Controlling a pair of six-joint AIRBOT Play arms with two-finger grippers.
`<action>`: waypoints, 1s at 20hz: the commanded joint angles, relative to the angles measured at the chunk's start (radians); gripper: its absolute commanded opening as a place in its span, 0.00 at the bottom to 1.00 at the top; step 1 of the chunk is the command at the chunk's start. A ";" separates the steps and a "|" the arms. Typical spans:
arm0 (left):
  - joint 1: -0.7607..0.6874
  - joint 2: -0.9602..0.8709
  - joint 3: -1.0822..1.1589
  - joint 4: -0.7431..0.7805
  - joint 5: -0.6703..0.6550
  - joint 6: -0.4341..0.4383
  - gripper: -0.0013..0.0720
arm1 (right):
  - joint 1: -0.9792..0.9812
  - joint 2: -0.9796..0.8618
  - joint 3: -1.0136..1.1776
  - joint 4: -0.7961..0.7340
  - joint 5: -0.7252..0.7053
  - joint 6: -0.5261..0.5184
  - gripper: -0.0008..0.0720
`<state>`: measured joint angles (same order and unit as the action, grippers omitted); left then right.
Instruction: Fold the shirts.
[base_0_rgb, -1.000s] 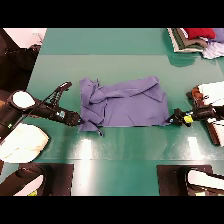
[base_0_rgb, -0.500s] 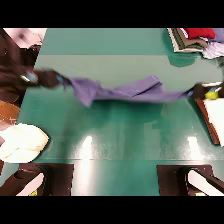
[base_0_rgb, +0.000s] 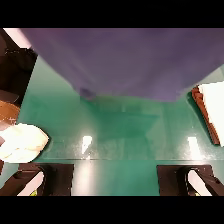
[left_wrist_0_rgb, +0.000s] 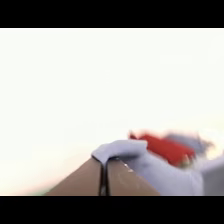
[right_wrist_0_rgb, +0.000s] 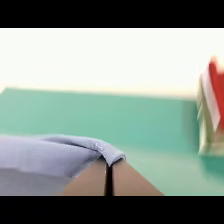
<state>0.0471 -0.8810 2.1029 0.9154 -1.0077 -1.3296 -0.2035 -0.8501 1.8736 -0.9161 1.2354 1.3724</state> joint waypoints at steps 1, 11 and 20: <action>0.003 0.000 0.165 0.001 0.056 0.002 0.05 | 0.000 0.050 0.173 -0.014 -0.010 0.013 0.03; 0.003 -0.002 0.007 -0.075 0.002 0.002 0.05 | 0.000 0.040 -0.009 -0.237 0.183 0.097 0.03; -0.006 -0.288 -0.775 -0.077 0.009 0.133 0.05 | 0.087 -0.428 -0.379 -0.237 0.170 0.094 0.03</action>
<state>0.0467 -1.0527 1.5036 0.8433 -1.0298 -1.2690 -0.1574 -1.1419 1.5978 -1.1534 1.4620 1.4685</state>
